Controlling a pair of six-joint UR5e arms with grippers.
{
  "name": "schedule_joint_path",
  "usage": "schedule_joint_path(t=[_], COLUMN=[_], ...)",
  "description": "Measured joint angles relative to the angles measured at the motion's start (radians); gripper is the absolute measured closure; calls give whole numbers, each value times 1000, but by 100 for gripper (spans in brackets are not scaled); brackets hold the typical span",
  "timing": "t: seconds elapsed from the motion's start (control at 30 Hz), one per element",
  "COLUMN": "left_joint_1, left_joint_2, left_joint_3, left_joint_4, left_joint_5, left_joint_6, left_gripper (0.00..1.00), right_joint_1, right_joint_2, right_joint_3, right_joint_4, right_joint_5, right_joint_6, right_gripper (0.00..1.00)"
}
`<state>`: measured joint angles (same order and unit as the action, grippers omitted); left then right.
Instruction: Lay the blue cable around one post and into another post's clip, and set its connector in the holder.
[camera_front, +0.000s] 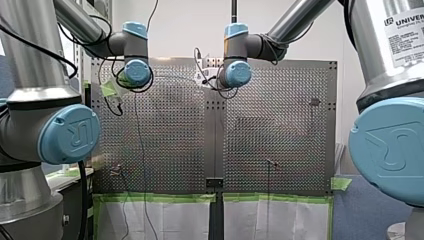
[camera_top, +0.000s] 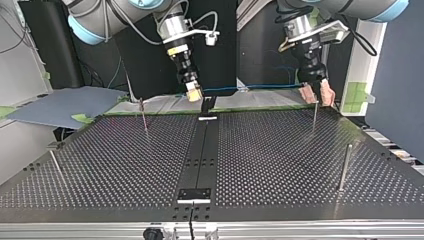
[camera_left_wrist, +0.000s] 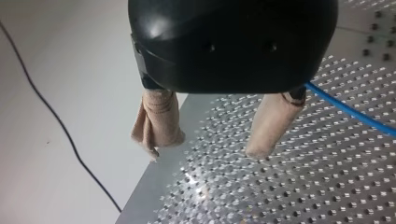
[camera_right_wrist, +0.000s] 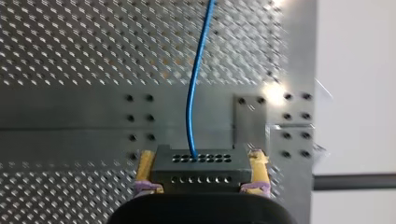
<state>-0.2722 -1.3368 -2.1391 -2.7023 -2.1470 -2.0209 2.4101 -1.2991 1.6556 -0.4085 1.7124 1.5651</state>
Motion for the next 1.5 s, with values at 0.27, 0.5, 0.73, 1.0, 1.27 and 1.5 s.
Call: schedule_joint_path(t=[0.27, 0.5, 0.73, 1.0, 1.27, 1.5], left_joint_1=[83, 156, 233, 299, 319, 335], left_joint_2=[0, 1, 12, 56, 59, 32], left_joint_3=[46, 78, 102, 134, 155, 202], left_joint_4=[-64, -81, -106, -116, -112, -92], left_joint_5=[83, 156, 230, 276, 322, 353], left_joint_6=[-29, -35, -36, -52, -91, -113], left_gripper=[0, 0, 0, 0, 0, 0], right_joint_1=[13, 30, 49, 66, 90, 109], right_joint_2=[32, 36, 40, 47, 91, 126], right_joint_3=[-79, -148, -216, -285, -356, -427], right_joint_4=[49, 58, 58, 46, 66, 59], right_joint_5=[-24, -25, -27, -14, -10, -12], right_joint_6=[1, 3, 4, 6, 2, 6], right_gripper=[99, 99, 99, 99, 99, 99])
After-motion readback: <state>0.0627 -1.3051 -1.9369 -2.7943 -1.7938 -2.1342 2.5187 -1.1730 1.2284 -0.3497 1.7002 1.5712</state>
